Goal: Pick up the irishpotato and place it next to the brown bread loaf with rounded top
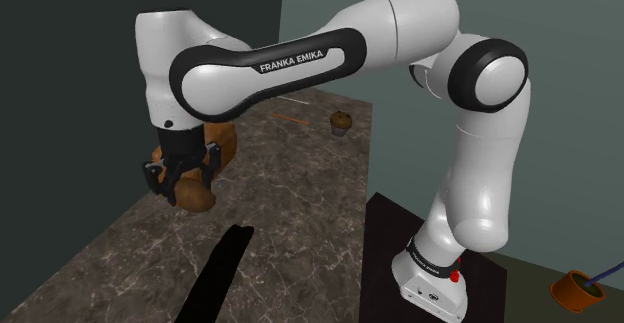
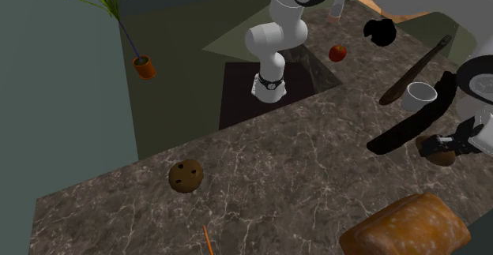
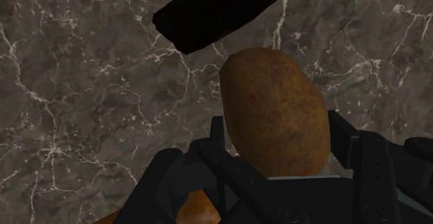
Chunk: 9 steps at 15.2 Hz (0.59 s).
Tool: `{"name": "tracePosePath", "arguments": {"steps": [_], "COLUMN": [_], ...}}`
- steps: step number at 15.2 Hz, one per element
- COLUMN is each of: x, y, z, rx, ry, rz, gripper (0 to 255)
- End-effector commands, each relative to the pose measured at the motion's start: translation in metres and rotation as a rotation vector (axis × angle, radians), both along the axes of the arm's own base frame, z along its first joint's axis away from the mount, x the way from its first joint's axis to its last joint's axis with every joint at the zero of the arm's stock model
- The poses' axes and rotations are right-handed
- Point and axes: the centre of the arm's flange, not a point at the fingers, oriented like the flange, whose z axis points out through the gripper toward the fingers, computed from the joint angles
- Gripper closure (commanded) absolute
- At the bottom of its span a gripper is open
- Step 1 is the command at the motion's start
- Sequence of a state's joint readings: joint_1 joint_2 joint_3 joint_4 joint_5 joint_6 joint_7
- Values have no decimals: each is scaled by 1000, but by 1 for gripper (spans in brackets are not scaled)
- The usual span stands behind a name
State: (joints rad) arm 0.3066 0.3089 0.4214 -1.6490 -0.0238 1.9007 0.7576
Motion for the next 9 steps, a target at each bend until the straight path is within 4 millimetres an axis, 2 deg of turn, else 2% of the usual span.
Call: {"name": "tracePosePath", "arguments": {"steps": [1, 9], "x": [0, 0], "y": [0, 0], "z": [-12, -54], "rx": [0, 0], "ry": [0, 0], "rz": [0, 0], "gripper": [255, 255]}}
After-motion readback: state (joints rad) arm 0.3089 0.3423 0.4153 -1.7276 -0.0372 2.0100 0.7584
